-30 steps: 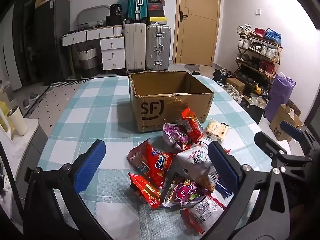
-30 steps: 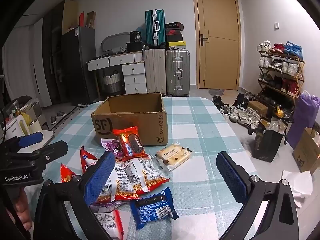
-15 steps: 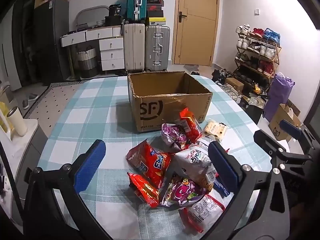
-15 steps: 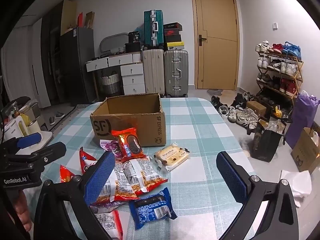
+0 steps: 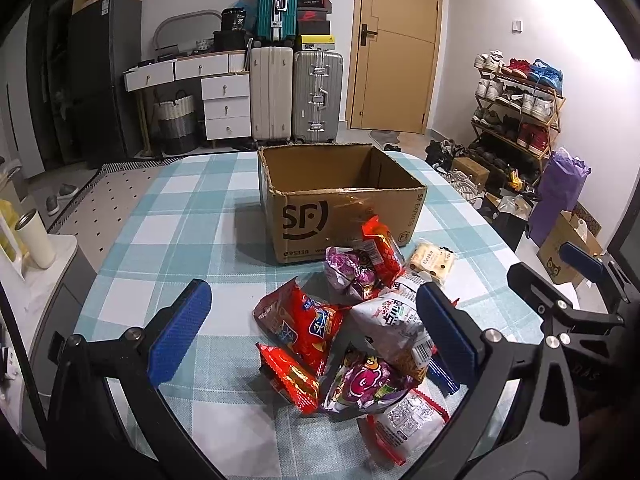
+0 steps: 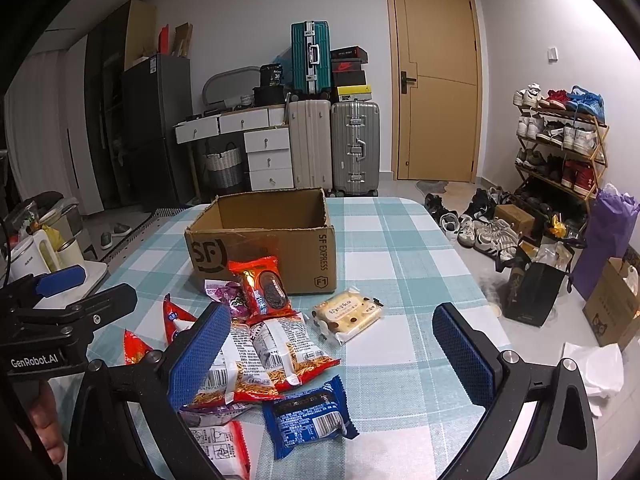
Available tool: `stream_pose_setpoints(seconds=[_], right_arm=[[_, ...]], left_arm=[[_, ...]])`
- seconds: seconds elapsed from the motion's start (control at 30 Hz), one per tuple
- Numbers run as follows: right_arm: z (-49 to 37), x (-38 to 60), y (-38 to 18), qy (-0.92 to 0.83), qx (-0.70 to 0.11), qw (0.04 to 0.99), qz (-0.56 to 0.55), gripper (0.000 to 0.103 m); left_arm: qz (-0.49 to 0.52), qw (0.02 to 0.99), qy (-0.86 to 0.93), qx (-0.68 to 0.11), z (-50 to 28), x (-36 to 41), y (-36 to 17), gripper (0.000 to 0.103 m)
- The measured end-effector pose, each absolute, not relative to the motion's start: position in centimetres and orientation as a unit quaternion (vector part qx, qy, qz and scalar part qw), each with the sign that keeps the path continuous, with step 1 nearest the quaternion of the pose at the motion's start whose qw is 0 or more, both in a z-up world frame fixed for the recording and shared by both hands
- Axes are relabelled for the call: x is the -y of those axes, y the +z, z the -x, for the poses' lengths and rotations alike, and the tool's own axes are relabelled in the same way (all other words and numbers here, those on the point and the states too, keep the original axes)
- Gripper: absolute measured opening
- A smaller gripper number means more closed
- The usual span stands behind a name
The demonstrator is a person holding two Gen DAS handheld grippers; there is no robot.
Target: Organize snacks
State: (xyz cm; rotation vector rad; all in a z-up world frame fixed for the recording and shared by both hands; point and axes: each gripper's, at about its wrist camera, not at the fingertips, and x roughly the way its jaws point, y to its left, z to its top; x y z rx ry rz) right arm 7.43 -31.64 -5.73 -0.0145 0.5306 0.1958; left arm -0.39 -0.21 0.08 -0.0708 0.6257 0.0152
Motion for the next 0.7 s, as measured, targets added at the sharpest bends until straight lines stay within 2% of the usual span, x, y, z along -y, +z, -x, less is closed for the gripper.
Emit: stream_pose_setpoints(seconds=[0.7], right_arm=[[-7.4,31.15,-5.56,0.097,-0.257,0.962,0.01,0.103]], left_arm=[[0.043,0.949,0.009,-0.313,0.42,-0.17,-0.56,0.102]])
